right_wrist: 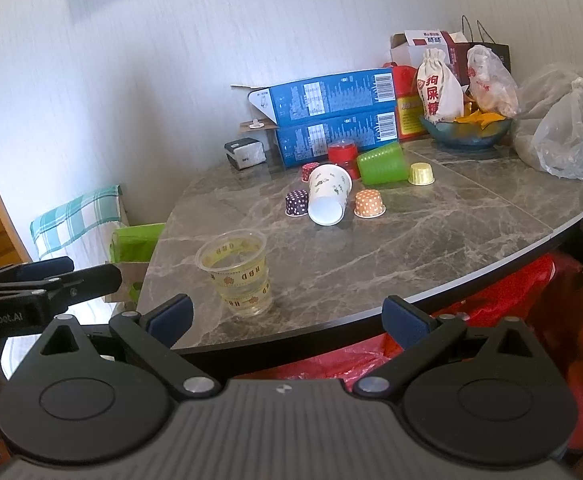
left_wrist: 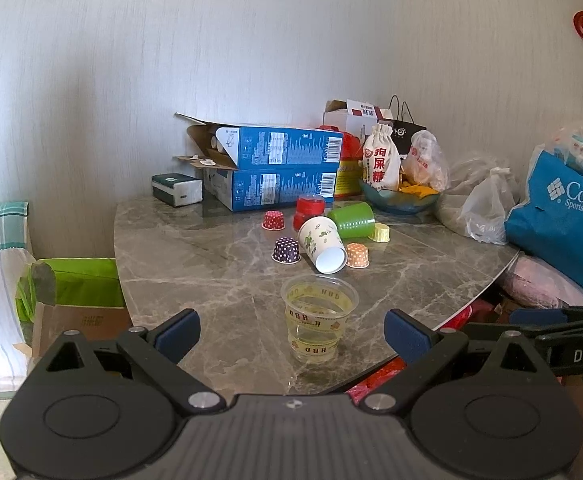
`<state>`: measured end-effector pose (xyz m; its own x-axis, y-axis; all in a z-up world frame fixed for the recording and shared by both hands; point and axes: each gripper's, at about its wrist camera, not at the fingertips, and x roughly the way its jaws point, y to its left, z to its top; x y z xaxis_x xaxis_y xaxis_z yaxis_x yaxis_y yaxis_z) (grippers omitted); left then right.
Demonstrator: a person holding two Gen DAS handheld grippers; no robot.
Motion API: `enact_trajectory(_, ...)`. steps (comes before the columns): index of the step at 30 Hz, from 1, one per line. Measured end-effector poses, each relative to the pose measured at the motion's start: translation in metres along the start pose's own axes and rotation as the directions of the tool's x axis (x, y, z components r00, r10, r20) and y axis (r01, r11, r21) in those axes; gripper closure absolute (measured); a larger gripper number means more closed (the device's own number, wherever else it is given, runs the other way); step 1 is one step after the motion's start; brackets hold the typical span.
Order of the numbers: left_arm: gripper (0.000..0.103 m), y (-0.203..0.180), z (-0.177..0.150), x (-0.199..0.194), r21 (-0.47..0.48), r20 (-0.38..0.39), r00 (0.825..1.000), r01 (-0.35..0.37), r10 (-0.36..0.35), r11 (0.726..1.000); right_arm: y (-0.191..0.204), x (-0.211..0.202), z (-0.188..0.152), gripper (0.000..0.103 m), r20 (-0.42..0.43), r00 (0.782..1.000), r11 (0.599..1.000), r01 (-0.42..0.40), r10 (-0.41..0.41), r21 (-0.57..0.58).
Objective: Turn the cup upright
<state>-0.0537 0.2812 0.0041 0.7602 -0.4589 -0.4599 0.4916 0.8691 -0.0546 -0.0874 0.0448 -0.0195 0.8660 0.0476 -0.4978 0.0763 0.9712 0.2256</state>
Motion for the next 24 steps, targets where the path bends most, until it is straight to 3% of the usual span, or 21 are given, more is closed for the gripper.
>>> enact_trajectory(24, 0.003, 0.0000, -0.0036, 0.0048, -0.005, -0.014, 1.000, 0.015, -0.015, 1.000, -0.0012, 0.0049, -0.0017, 0.001, -0.013, 1.000, 1.000, -0.006, 0.006, -0.003)
